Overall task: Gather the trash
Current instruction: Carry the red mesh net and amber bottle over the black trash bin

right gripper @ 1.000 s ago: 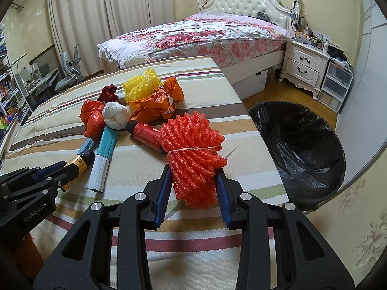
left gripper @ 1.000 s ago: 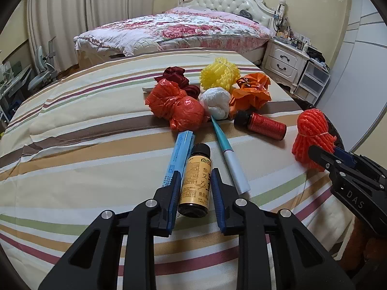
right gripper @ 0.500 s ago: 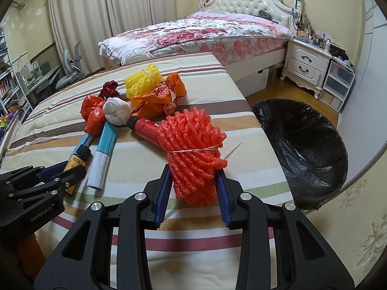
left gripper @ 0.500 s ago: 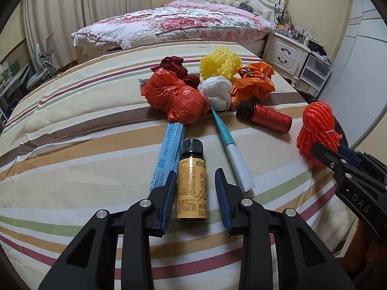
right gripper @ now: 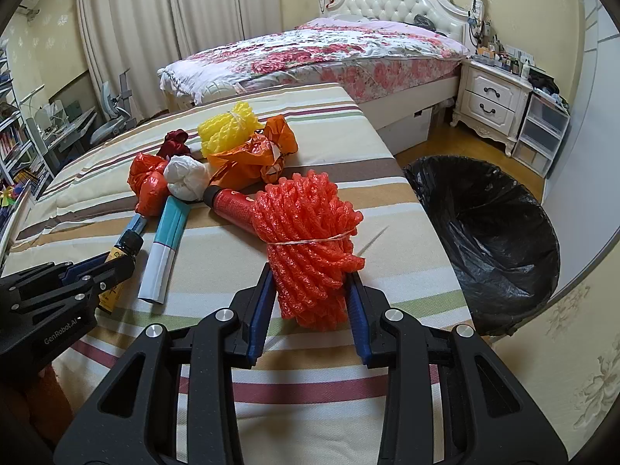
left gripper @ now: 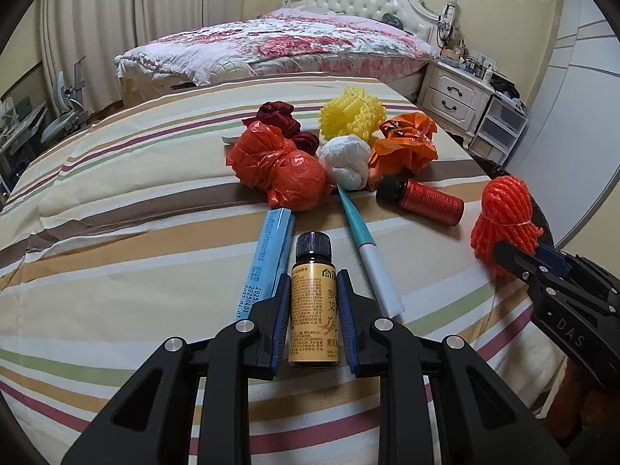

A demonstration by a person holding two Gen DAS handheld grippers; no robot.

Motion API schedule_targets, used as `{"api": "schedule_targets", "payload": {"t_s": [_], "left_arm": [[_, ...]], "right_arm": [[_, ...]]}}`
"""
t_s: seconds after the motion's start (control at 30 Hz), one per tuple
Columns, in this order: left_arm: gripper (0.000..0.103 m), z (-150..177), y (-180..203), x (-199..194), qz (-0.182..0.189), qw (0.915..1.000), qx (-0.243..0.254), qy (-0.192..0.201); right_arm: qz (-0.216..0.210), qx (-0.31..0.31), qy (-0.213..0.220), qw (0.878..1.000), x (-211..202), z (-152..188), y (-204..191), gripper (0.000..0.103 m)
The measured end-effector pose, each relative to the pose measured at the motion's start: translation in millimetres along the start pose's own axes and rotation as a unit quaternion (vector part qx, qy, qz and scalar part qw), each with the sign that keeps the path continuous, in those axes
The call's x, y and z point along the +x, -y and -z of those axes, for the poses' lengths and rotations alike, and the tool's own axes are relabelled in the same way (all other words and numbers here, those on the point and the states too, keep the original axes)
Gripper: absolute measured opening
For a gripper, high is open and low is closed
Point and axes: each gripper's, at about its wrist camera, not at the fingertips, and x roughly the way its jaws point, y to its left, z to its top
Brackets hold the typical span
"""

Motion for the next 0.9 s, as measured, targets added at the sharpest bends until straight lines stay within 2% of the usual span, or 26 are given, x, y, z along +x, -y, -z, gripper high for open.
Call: {"api": "schedule_targets", "payload": {"t_s": [0.27, 0.5, 0.7, 0.9], "left_arm": [[0.025, -2.4, -1.0, -11.4, 0.005, 0.9997, -0.006, 0.023], [0.025, -8.8, 4.7, -18.8, -0.007, 0.9987, 0.005, 0.05], [0.025, -18.7, 12.1, -19.5, -0.01, 0.9976, 0.02, 0.065], [0.025, -35.1, 26.0, -16.6, 0.003, 0.9964, 0.028, 0.08]], "right_arm": [[0.0, 0.0, 0.0, 1.0, -0.1, 0.1, 0.7, 0.034], [0.0, 0.002, 0.003, 1.0, 0.4, -1.3, 1.4, 0.034], [0.003, 0.009, 0.015, 1.0, -5.1, -7.6, 5.9, 0.034], [0.022, 0.021, 0.035, 0.999, -11.6, -17.3, 22.0, 0.034]]}}
